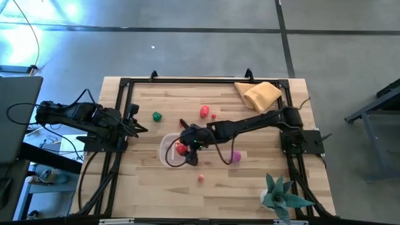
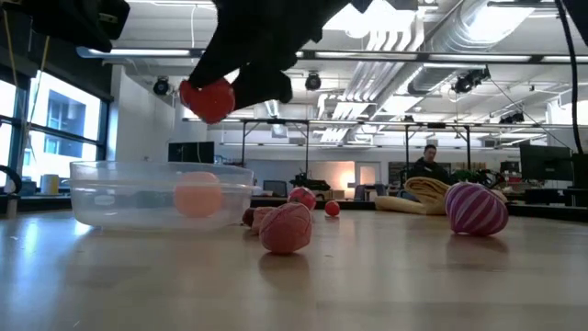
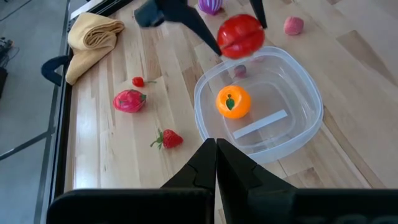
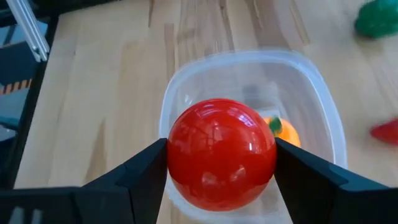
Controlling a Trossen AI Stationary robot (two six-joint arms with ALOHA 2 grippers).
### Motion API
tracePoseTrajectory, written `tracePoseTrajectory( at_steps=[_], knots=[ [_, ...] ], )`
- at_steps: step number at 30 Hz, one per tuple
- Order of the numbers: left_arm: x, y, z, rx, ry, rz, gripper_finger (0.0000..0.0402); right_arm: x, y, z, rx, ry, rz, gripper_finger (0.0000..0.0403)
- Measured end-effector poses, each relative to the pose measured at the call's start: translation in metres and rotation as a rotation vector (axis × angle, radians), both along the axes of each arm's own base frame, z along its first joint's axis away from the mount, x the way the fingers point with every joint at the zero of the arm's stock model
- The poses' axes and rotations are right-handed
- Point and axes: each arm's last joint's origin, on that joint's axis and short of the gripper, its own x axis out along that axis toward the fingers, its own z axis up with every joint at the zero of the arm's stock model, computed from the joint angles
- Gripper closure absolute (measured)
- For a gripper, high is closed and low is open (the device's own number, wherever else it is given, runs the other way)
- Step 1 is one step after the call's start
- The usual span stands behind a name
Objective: Pick and placing Produce into tupperware
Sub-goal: Put the tomato into the transparent container
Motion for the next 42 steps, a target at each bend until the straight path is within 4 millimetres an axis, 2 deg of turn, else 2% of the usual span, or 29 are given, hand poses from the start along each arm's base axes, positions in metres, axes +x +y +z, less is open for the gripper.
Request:
tracePoseTrajectory(
  at_steps=[3,8,10,17,22,31,42],
  knots=[
    [0.000,0.000,0.000,0.000,0.000,0.000,0.0399,0.011,0.002,-0.002,-0.014,0.015,0.019,0.0156],
    [0.000,0.000,0.000,0.000,0.000,0.000,0.0399,0.026,0.001,-0.028,-0.037,0.130,0.043,0.0156],
    [0.000,0.000,0.000,0.000,0.000,0.000,0.0399,0.033,0.002,-0.031,-0.045,0.129,0.051,0.0156],
    [0.000,0.000,0.000,0.000,0.000,0.000,0.0399,0.044,0.001,-0.051,-0.077,0.224,0.063,0.0156],
    [0.000,0.000,0.000,0.000,0.001,0.000,0.0399,0.044,0.000,-0.062,-0.087,0.271,0.074,0.0156],
    [0.000,0.000,0.000,0.000,0.000,0.000,0.0399,0.043,0.000,-0.063,-0.094,0.284,0.082,0.0154],
    [0.000,0.000,0.000,0.000,0.000,0.000,0.0399,0.039,0.000,-0.065,-0.111,0.320,0.092,0.0120]
  ],
)
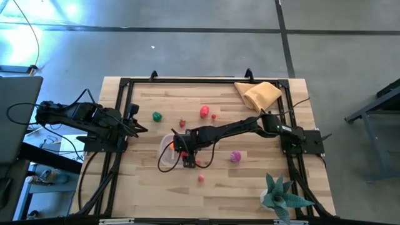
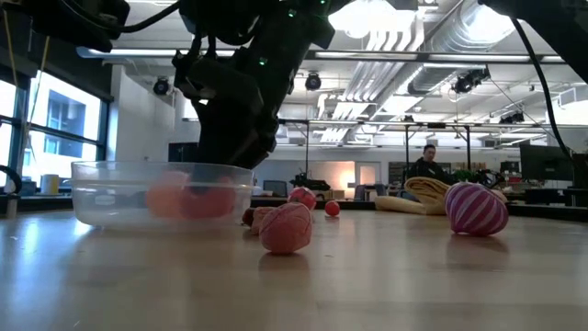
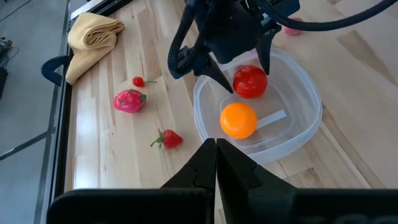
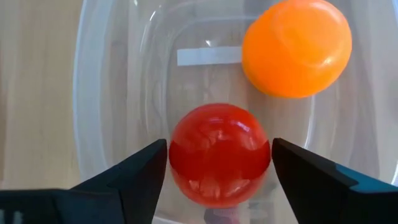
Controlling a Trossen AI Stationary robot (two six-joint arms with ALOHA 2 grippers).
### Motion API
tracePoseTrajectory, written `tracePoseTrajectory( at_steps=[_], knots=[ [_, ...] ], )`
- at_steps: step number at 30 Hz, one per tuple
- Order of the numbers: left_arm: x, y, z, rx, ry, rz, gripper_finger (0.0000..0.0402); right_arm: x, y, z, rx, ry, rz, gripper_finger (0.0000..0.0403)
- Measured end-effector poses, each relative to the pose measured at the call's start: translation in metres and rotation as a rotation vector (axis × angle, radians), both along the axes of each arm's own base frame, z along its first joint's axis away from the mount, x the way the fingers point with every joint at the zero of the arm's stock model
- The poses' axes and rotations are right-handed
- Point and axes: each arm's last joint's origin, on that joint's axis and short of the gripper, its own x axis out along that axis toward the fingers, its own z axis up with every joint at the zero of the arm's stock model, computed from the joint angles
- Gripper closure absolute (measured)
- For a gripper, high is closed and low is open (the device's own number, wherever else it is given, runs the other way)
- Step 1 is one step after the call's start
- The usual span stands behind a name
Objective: Pick and placing Produce into tupperware
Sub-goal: Put the tomato into the transparent container, then put the top pink peach into the transparent container
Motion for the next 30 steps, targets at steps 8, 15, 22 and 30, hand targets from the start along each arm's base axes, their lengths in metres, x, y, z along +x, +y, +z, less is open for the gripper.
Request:
tracePoseTrajectory(
  at_steps=[8,15,22,30],
  knots=[
    [0.000,0.000,0.000,0.000,0.000,0.000,0.0399,0.000,0.000,0.001,-0.004,-0.003,0.006,0.0119],
    [0.000,0.000,0.000,0.000,0.000,0.000,0.0399,-0.008,-0.002,0.029,-0.018,-0.040,-0.013,0.0119],
    [0.000,0.000,0.000,0.000,0.000,0.000,0.0399,-0.032,0.004,0.072,-0.026,-0.017,-0.079,0.0119],
    [0.000,0.000,0.000,0.000,0.000,0.000,0.0399,-0.062,0.052,0.080,-0.143,0.082,-0.129,0.0119]
  ],
)
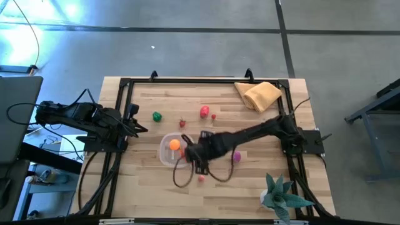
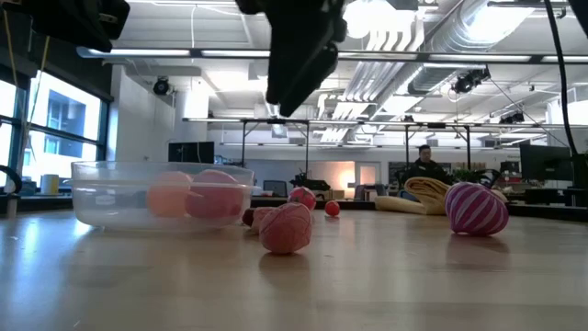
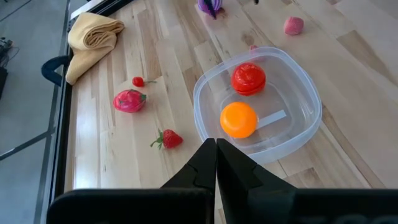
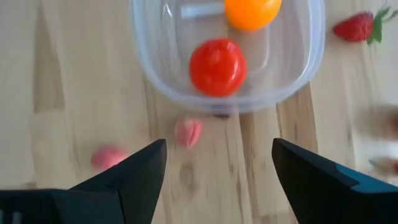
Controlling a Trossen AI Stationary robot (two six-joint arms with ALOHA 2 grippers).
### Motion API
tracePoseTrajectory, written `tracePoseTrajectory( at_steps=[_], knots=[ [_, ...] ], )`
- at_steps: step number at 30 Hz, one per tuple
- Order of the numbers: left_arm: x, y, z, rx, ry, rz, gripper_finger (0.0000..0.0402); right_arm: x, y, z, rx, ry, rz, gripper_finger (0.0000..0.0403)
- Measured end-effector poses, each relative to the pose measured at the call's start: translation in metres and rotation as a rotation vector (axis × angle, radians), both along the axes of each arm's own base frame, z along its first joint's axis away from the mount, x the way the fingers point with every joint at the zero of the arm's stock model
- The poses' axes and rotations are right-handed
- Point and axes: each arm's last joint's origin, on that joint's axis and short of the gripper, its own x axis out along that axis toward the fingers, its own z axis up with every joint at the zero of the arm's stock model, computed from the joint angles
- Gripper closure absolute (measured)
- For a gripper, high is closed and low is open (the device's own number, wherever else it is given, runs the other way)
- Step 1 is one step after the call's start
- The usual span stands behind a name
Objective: Pick and placing Produce into tupperware
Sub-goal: Put the top pink peach into the transparent container
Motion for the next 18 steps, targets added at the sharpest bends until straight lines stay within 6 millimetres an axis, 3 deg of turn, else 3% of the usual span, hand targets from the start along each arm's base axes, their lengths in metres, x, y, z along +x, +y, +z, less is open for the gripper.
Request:
tracePoseTrajectory(
  at_steps=[7,11,18],
  knots=[
    [0.000,0.000,0.000,0.000,0.000,0.001,0.0399,-0.011,0.031,-0.032,-0.029,-0.025,-0.004,0.0119],
    [0.000,0.000,0.000,0.000,-0.001,0.000,0.0399,-0.020,0.029,-0.056,-0.041,-0.043,-0.041,0.0132],
    [0.000,0.000,0.000,0.000,0.000,0.000,0.0399,-0.040,0.024,-0.079,0.022,-0.167,-0.087,0.0163]
  ],
)
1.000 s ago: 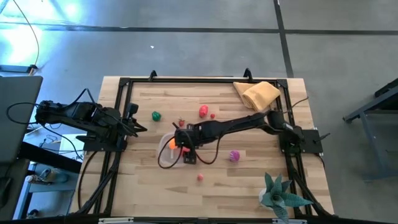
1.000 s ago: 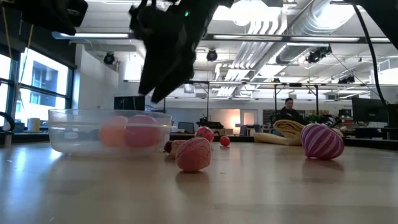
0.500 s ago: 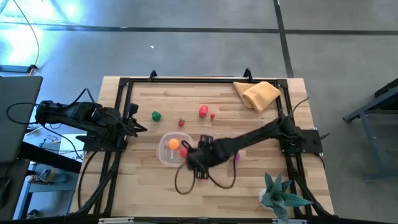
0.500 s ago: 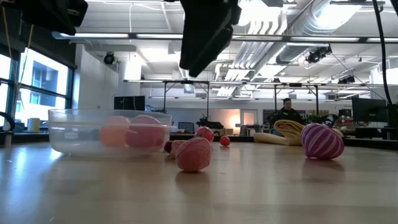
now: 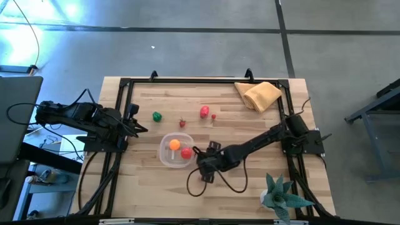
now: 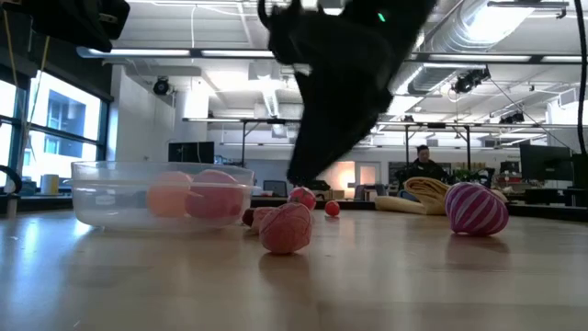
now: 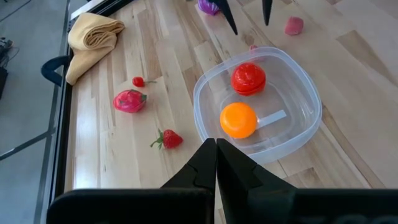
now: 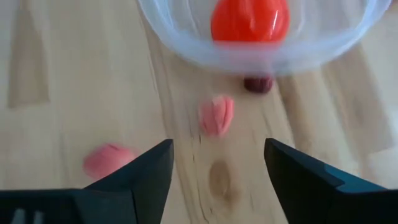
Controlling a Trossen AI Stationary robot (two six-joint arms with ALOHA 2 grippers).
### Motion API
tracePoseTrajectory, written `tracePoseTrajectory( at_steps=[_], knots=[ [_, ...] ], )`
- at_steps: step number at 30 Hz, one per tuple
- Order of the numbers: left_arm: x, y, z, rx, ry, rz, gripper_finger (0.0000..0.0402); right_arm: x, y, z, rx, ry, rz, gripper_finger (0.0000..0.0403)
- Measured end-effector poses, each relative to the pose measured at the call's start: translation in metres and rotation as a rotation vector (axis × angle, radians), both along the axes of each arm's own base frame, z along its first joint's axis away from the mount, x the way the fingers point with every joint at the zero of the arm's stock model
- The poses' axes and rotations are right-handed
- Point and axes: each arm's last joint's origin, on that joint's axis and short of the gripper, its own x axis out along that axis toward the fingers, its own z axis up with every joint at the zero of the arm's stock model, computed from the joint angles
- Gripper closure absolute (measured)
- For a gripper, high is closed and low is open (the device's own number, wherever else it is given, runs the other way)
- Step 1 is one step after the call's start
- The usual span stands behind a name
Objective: Pick and placing Produce into tupperware
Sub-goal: Put the top pink peach into the transparent container
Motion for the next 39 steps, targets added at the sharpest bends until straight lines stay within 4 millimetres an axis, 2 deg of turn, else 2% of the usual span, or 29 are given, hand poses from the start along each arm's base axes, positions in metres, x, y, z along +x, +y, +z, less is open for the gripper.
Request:
tracePoseTrajectory(
  at_steps=[7,10,20,39],
  knots=[
    [0.000,0.000,0.000,0.000,0.000,0.000,0.0399,-0.013,-0.009,-0.033,0.054,-0.073,0.016,0.0165],
    [0.000,0.000,0.000,0.000,0.000,0.000,0.0399,-0.014,-0.012,-0.041,0.059,-0.122,0.031,0.0165],
    [0.000,0.000,0.000,0.000,0.000,0.000,0.0399,-0.010,-0.022,-0.045,0.046,-0.187,0.073,0.0165],
    [0.000,0.000,0.000,0.000,0.000,0.000,0.0399,-0.003,-0.019,-0.058,0.042,-0.227,0.131,0.0165]
  ],
)
